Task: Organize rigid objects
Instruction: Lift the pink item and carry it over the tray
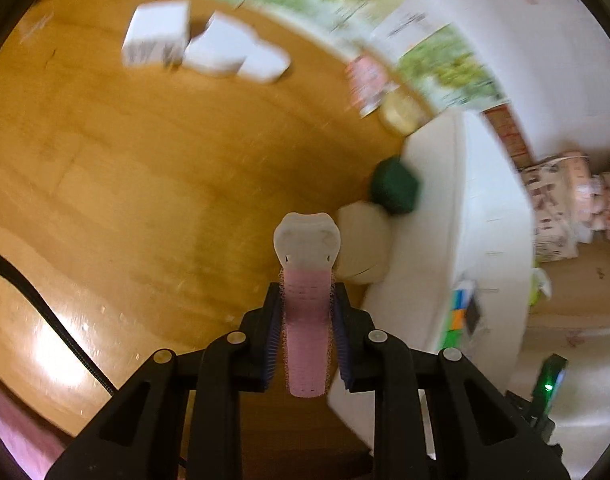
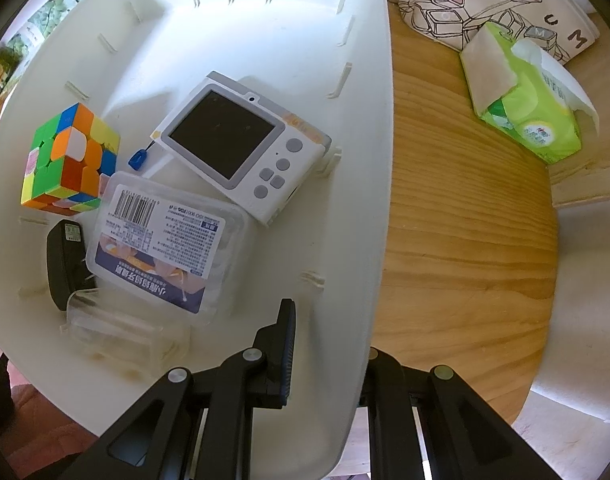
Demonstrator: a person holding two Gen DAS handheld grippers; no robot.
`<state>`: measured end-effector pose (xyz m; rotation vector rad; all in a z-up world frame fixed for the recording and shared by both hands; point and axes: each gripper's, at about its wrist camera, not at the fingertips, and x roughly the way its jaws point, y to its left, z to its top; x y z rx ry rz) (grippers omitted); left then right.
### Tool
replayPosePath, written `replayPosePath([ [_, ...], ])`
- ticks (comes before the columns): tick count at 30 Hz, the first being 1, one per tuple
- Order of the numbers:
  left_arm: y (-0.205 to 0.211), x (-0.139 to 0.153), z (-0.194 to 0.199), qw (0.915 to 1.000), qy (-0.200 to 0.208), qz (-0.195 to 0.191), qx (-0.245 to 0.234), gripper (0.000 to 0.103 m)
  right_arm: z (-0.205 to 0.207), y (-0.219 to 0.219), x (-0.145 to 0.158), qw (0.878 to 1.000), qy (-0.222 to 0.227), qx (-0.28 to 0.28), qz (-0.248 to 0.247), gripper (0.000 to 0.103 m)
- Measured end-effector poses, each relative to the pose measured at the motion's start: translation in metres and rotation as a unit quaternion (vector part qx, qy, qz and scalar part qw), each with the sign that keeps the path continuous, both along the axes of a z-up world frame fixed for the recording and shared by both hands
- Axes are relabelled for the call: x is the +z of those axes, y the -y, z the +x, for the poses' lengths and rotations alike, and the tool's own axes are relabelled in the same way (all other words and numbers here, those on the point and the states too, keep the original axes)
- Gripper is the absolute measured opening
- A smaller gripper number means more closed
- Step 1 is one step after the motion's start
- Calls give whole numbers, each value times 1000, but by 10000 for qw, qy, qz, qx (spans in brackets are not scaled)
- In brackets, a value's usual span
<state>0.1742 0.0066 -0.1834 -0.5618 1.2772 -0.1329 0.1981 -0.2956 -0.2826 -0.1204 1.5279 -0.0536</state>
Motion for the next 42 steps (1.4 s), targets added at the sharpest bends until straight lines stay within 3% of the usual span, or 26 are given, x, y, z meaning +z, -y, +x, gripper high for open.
replayPosePath([
  [4, 1, 28, -2, 9964, 844, -34, -78, 25, -1, -2, -1, 10000, 8, 18, -8, 16],
  [7, 3, 50, -4, 9884, 1505, -181, -127, 25, -1, -2, -2, 10000, 14, 16, -1, 16],
  [13, 19, 71, 6, 9766, 2114, -200, -348, 25, -5, 0, -3, 10000, 35, 0, 47, 16],
  [23, 52, 93, -2, 9653, 2375, -256, -1054, 25, -9, 2, -2, 9999, 76, 13, 74, 16],
  [42, 128, 94, -22, 9420, 2289, 77, -2453, 26, -10, 9, 4, 9997, 143, -49, 184, 16],
])
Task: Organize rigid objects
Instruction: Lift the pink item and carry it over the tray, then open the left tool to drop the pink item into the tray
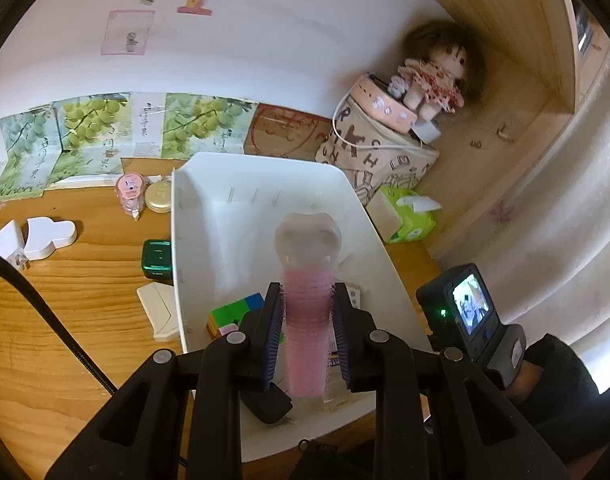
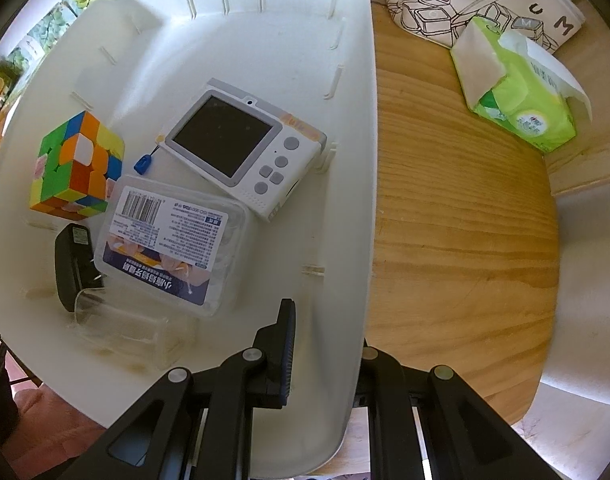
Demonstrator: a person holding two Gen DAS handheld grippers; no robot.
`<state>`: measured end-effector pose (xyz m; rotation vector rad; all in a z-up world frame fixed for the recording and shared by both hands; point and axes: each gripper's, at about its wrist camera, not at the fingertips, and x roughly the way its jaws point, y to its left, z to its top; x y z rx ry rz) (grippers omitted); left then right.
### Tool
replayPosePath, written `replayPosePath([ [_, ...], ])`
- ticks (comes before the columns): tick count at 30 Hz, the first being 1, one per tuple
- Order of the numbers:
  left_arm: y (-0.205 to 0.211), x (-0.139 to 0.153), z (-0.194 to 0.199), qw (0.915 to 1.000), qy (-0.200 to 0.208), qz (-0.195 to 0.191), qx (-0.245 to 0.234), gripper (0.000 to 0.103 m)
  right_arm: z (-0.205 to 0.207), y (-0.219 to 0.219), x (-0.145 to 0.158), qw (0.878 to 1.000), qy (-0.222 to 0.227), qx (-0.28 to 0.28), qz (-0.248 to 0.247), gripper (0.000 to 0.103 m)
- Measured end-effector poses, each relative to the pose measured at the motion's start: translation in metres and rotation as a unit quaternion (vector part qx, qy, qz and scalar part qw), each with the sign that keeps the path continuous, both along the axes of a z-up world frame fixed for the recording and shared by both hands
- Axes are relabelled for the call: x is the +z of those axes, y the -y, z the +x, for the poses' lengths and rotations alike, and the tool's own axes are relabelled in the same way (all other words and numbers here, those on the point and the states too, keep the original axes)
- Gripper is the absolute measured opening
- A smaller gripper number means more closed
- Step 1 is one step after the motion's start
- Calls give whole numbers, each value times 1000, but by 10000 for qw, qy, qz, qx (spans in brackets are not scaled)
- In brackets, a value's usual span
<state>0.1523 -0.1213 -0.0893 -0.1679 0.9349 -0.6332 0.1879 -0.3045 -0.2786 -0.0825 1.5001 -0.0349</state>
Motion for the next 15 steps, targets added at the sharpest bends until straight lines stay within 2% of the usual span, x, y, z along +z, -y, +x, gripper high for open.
replayPosePath([
  [3, 4, -1, -1, 9999, 0, 76, -66, 27, -1, 3, 2, 10000, 17, -18, 38, 16],
  [5, 6, -1, -1, 9999, -12, 141, -80, 31, -2, 6, 3, 10000, 30, -34, 48, 16],
  [7, 5, -1, -1, 9999, 10, 153, -47, 39, -2, 6, 3, 10000, 40, -42, 42, 16],
  [10, 1, 2, -3, 9999, 78, 121, 34, 42, -2, 8, 4, 10000, 62, -52, 37, 16],
  [11, -1, 2, -3, 9998, 94, 132, 85, 44, -3, 7, 4, 9999, 83, -58, 31, 16],
  [13, -4, 4, -4, 9996, 124, 121, 213, 57, -4, 8, 6, 9998, 170, -84, 10, 16],
  [15, -10, 5, -4, 9992, 142, 77, 365, 63, -9, 7, 5, 9997, 220, -130, 24, 16],
])
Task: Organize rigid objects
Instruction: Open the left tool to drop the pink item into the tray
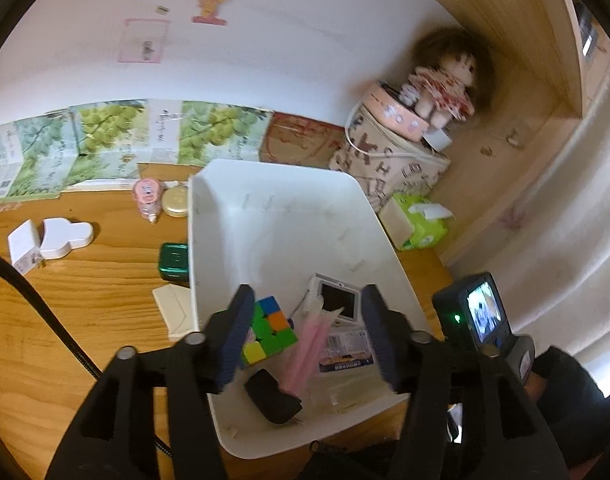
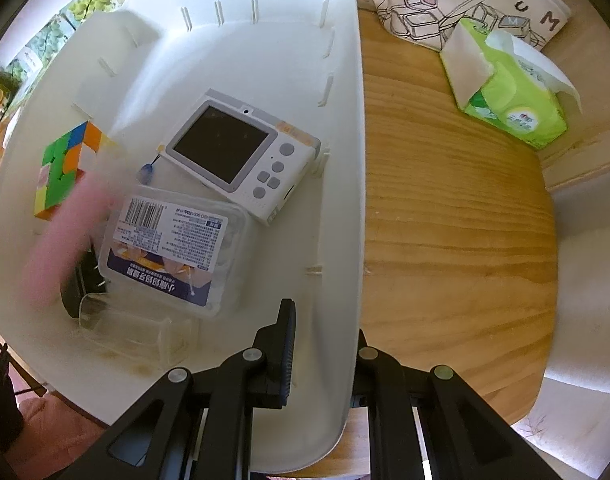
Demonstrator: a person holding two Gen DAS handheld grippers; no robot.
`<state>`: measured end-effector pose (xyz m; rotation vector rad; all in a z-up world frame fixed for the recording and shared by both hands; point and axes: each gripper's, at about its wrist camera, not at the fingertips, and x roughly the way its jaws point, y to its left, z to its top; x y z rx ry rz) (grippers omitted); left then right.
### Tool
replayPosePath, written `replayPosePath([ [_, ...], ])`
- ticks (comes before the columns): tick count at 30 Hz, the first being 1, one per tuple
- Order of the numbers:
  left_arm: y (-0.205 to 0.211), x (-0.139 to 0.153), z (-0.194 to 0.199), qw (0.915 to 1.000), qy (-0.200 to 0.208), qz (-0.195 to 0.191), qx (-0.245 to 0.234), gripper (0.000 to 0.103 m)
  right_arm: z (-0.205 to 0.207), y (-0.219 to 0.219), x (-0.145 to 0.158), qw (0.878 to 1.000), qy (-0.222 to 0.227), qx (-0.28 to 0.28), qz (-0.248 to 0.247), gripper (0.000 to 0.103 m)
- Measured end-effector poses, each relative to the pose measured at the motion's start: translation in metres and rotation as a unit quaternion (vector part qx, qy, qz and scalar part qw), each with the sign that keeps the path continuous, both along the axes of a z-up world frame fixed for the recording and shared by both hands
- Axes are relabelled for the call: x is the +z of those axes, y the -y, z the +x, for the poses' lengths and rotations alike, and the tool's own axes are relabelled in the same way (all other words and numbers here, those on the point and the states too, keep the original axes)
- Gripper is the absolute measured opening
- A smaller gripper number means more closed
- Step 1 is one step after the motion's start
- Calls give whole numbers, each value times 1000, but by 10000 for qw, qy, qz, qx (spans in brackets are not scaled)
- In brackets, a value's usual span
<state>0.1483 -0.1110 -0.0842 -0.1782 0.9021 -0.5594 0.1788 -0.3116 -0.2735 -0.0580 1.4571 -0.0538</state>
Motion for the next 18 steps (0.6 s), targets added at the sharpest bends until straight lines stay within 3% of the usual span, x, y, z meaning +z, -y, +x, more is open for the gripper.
replayPosePath([
  [10, -39, -2, 4, 9971, -89, 67, 750, 65, -8, 6, 7, 9994, 223, -246, 123, 14],
  [18, -96, -25, 0, 9820, -620, 236, 1770, 65, -3, 20, 10, 9975, 236, -632, 208, 9],
])
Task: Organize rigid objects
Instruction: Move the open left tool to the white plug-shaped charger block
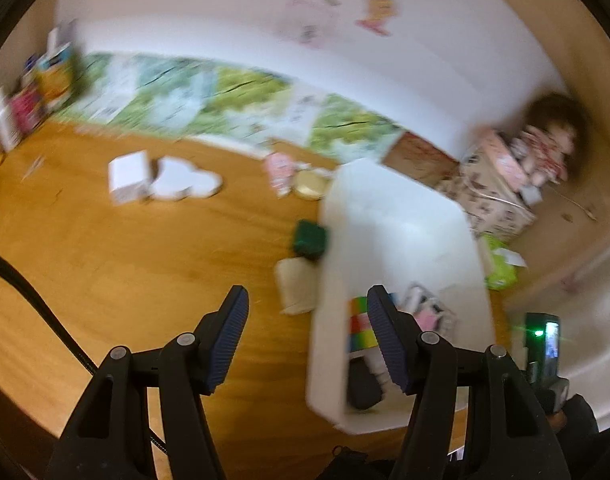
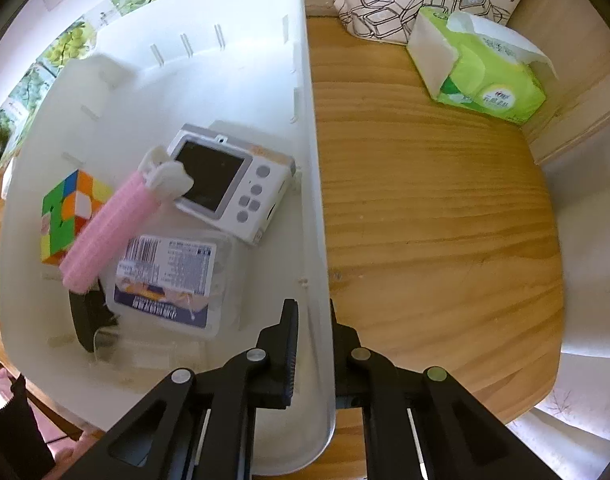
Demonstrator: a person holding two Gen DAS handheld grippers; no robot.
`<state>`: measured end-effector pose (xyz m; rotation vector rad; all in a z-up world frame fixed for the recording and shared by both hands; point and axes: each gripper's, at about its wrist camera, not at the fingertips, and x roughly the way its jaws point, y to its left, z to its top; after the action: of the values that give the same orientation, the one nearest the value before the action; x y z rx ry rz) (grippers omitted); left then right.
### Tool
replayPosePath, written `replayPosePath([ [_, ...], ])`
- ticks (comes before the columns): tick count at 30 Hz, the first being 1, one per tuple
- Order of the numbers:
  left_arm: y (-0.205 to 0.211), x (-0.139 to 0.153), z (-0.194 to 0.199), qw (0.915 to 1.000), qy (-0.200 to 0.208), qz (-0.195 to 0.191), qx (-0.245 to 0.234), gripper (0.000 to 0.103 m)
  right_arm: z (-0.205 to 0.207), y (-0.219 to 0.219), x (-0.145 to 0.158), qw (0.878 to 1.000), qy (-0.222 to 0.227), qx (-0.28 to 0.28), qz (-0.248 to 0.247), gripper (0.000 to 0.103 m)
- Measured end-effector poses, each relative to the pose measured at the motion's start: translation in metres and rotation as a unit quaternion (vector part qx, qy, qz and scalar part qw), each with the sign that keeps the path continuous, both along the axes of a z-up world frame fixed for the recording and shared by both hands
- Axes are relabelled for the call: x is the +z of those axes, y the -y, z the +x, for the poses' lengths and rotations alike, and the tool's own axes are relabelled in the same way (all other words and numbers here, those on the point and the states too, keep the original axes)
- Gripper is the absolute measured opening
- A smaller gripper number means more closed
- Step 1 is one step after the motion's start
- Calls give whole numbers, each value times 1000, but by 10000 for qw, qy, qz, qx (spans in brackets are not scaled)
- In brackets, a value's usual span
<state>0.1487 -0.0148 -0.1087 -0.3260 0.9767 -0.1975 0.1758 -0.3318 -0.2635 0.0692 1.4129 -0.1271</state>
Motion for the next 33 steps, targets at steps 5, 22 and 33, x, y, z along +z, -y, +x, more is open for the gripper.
replayPosePath([
  [5, -32, -11, -6, 9987, -274, 13, 431, 65, 9, 4, 1, 9999, -69, -128, -54, 8],
  [22, -125, -55, 62, 9893, -1137, 273, 871, 73, 33, 45, 0, 9889, -442, -1383, 313, 11],
  [33, -163, -85, 127, 9828, -1713, -47, 692, 80, 27, 60, -5, 9853, -331, -1644, 334, 13],
])
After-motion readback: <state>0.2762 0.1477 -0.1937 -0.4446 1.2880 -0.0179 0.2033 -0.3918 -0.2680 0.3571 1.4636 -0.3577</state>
